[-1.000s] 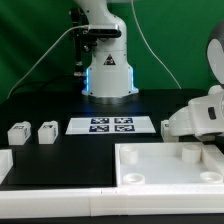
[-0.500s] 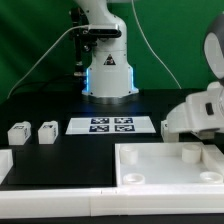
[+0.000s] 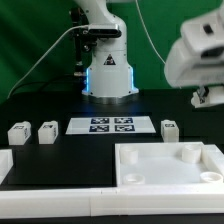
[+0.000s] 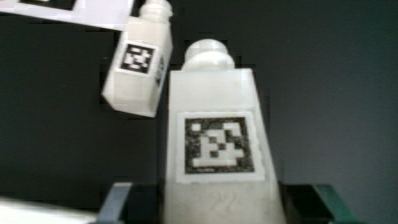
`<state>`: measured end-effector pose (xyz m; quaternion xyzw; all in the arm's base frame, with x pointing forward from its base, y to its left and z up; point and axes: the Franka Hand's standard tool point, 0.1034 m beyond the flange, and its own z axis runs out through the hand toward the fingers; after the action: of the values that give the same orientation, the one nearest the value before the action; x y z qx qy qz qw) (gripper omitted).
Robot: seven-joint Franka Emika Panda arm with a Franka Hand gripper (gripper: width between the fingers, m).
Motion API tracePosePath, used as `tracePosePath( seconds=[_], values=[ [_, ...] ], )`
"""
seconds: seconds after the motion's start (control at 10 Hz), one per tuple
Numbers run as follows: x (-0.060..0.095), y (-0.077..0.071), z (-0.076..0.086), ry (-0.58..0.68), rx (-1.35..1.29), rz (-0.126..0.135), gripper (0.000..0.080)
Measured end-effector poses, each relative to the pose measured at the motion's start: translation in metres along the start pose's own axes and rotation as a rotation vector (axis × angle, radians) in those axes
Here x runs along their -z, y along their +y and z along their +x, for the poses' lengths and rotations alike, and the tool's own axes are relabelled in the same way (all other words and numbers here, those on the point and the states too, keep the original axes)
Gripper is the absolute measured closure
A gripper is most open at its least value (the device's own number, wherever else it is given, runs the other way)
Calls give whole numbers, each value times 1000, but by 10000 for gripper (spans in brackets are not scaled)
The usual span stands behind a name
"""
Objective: Assemble one leg
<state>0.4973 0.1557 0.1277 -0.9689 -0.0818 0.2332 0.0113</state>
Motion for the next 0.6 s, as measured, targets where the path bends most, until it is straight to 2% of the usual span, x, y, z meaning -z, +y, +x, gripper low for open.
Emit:
tracePosePath(
  seconds=[0.1,0.2,0.6],
  values=[
    [8,11,4,86,-5,5,505],
    [8,11,8,172,-9,6,505],
    [13,8,16,717,9,18,505]
  ],
)
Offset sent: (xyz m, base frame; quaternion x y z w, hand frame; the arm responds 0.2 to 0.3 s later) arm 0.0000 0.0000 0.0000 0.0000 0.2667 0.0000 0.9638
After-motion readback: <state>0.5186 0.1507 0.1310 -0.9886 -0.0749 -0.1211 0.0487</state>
